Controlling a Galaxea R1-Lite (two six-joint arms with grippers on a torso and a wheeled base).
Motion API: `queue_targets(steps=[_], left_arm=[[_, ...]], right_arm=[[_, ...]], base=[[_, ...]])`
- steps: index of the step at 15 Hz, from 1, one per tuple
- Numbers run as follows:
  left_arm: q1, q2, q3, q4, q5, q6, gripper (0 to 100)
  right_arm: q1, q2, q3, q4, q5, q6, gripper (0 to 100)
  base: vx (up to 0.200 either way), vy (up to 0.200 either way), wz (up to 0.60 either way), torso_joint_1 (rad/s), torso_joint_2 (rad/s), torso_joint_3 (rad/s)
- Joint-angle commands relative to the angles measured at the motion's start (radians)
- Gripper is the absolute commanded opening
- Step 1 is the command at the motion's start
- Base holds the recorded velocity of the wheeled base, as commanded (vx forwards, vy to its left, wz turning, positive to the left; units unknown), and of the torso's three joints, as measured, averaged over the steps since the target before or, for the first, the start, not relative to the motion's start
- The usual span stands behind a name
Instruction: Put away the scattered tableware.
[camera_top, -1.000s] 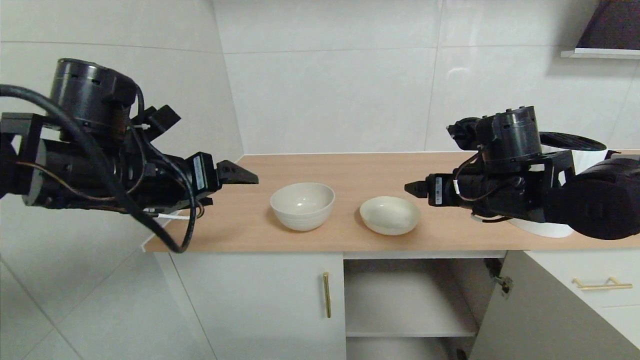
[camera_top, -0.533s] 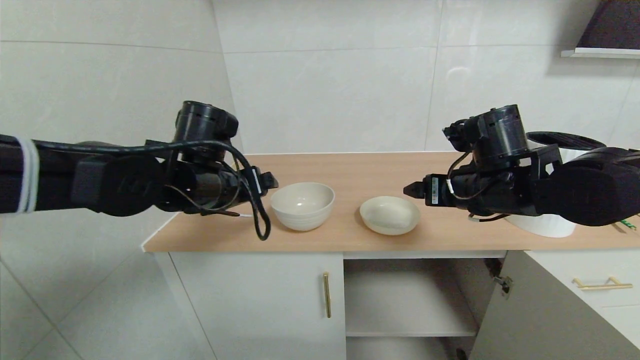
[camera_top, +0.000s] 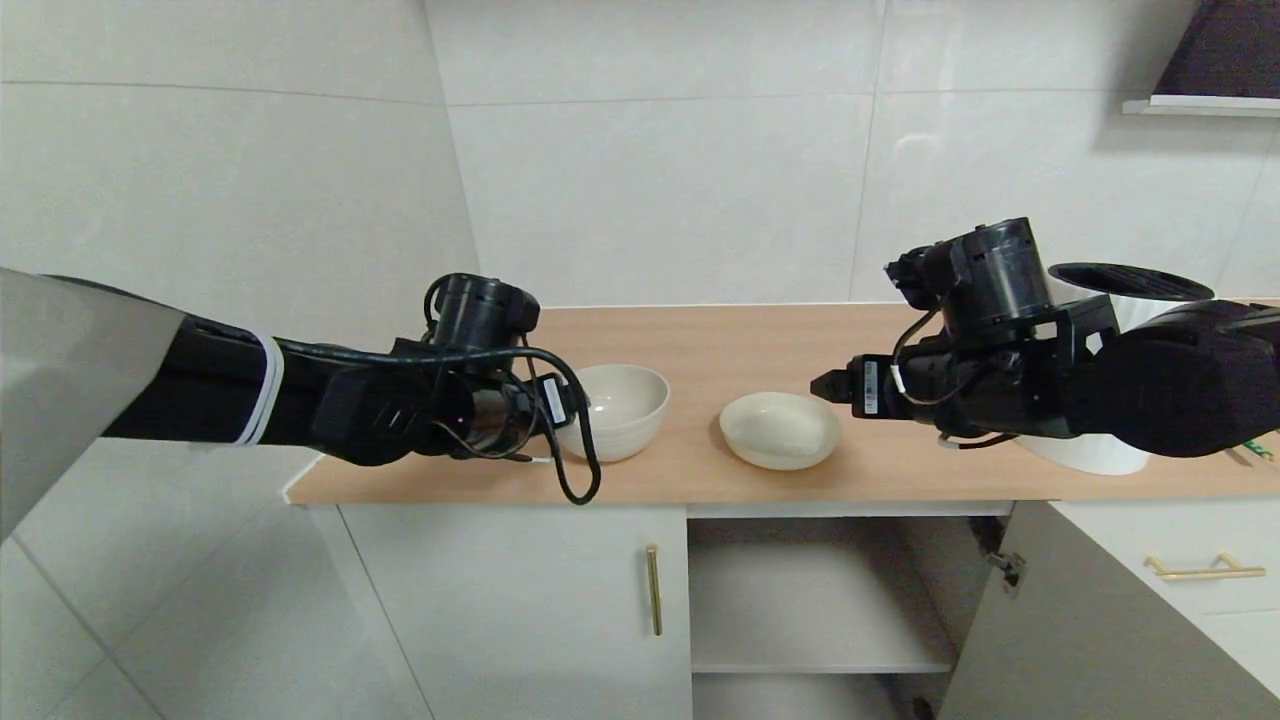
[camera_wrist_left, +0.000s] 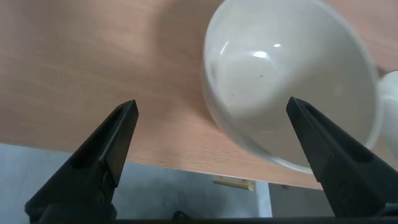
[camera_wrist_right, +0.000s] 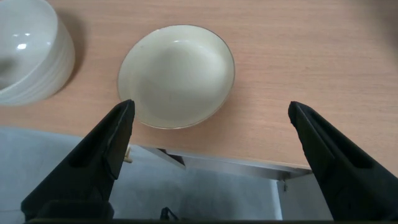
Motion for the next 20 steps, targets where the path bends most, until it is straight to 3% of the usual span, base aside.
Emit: queue_targets(steps=[1, 3, 4, 10, 16, 20], left_arm=[[0.003, 0.011, 0.0, -0.002, 0.001, -0.005, 100], [0.001, 0.011, 0.0, -0.002, -0.004, -0.005, 100], [0.001, 0.013, -0.001, -0.002, -0.005, -0.005, 0], [0.001, 0.008, 0.0, -0.002, -0.016, -0.005, 0], [-0.019, -0.148, 0.072, -0.001, -0.019, 0.003, 0], [-0.02, -0.159, 0.097, -0.001, -0.068, 0.004, 0]], right_arm=[[0.002, -0.002, 0.007, -0.002, -0.003, 0.0, 100], [0.002, -0.004, 0.008, -0.002, -0.003, 0.0, 100], [0.002, -0.005, 0.008, -0.002, -0.003, 0.0, 100], [0.003, -0.012, 0.015, -0.002, -0.012, 0.0, 100], [0.002, 0.001, 0.008, -0.004, -0.012, 0.0, 100], [-0.025, 0.085, -0.035, -0.002, -0.012, 0.0, 100]], base=[[0.0, 0.0, 0.0, 0.0, 0.0, 0.0], [0.0, 0.0, 0.0, 0.0, 0.0, 0.0], [0.0, 0.0, 0.0, 0.0, 0.0, 0.0], [0.0, 0.0, 0.0, 0.0, 0.0, 0.0], [0.0, 0.0, 0.0, 0.0, 0.0, 0.0], [0.0, 0.0, 0.0, 0.0, 0.0, 0.0]])
